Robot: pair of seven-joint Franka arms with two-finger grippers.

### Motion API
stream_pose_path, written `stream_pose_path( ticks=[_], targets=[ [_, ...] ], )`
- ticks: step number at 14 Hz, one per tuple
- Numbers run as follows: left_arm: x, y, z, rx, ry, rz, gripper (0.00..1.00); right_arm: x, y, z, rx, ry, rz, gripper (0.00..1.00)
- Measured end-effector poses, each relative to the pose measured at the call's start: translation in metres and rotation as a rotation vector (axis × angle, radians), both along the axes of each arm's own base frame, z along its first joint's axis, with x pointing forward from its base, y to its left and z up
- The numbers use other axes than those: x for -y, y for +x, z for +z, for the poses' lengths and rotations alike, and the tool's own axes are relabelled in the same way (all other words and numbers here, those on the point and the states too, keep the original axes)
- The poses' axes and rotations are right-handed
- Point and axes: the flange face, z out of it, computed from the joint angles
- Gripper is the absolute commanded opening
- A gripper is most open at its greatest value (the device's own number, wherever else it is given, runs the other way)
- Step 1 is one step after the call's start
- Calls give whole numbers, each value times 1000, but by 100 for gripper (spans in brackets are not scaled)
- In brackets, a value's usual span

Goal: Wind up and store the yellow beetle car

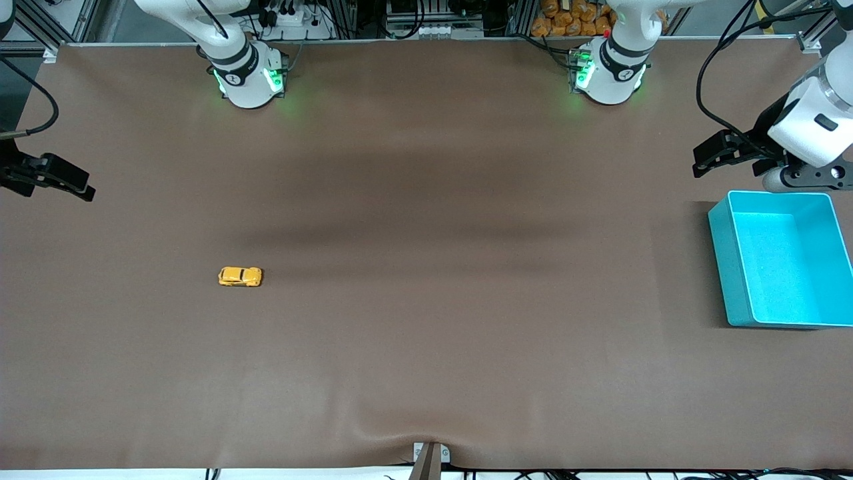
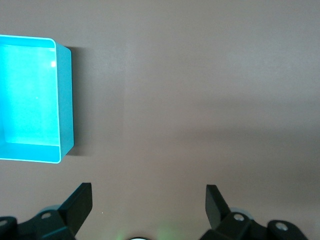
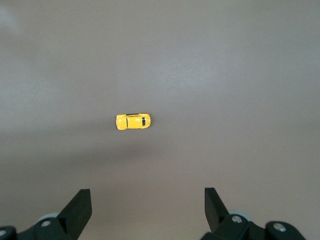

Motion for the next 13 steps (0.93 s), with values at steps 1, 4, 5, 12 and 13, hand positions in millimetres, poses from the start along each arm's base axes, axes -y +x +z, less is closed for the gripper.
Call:
stream_pose_path(
  ticks=[1,4,5,12,13],
  targets=[
    [3,0,0,0,0,-6,100,0,0,-1,-1,0,0,100],
    [25,-4,0,0,0,-44,100,-1,0,-1,-1,2,2,100],
    [30,-5,0,1,3,-52,100,-2,0,-1,-1,2,2,100],
    [31,-5,0,2,10,-54,100,-3,0,-1,-1,4,5,100],
    [30,-5,0,2,11,-53,100,-4,0,-1,-1,4,7,100]
  ],
)
